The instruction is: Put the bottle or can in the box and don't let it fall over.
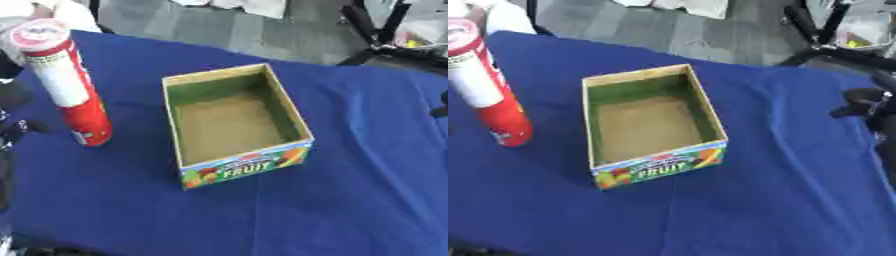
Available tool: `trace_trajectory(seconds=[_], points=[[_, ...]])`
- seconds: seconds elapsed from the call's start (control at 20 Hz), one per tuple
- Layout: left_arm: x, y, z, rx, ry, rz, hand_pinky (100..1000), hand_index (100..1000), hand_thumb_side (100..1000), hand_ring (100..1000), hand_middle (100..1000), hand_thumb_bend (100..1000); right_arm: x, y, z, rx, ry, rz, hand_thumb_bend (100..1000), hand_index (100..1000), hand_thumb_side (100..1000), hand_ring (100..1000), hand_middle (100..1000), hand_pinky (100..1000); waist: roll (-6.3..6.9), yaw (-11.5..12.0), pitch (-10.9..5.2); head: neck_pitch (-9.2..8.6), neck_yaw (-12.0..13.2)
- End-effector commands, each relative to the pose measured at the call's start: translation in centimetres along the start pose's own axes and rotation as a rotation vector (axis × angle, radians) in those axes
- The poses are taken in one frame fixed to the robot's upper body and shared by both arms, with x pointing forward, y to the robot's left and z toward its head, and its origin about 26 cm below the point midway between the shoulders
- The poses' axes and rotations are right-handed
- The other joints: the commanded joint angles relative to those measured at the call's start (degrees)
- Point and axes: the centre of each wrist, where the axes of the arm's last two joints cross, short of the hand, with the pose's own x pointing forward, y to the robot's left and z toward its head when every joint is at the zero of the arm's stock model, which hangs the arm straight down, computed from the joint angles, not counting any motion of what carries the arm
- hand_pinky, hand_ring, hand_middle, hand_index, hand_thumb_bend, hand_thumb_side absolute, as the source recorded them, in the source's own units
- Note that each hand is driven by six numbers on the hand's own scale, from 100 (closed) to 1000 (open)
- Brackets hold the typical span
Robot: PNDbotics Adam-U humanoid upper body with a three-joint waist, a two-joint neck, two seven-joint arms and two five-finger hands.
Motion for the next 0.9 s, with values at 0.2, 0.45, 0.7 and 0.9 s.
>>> trace_trajectory(seconds=[0.2,0.45,0.7,0.9], points=[[1.7,2.3,-2.0,-0.023,-0.136,-0.172,586,746,651,835,784,100,0.7,-0.5,-0.3,0.016,-0.012,0.03,100,956,657,689,757,1000,0.4,0.28,-0.59,0.62,-0.25],[4.3,4.2,-5.9,-0.041,-0.265,-0.462,698,788,561,857,817,100,0.6,-0.5,0.0,0.022,0.003,0.032,100,956,658,687,755,1000,0.99,0.46,-0.99,1.23,-0.41],[6.7,4.5,-9.1,-0.103,-0.266,-0.704,847,866,581,927,916,100,0.5,-0.5,0.2,0.028,0.012,0.031,100,956,658,685,754,1000,1.29,0.29,-1.44,1.64,-0.15],[8.4,4.8,-10.8,-0.184,-0.153,-0.962,827,873,652,927,918,100,0.5,-0.5,0.4,0.033,0.02,0.032,100,956,659,684,753,1000,1.43,0.19,-1.75,1.8,0.12]])
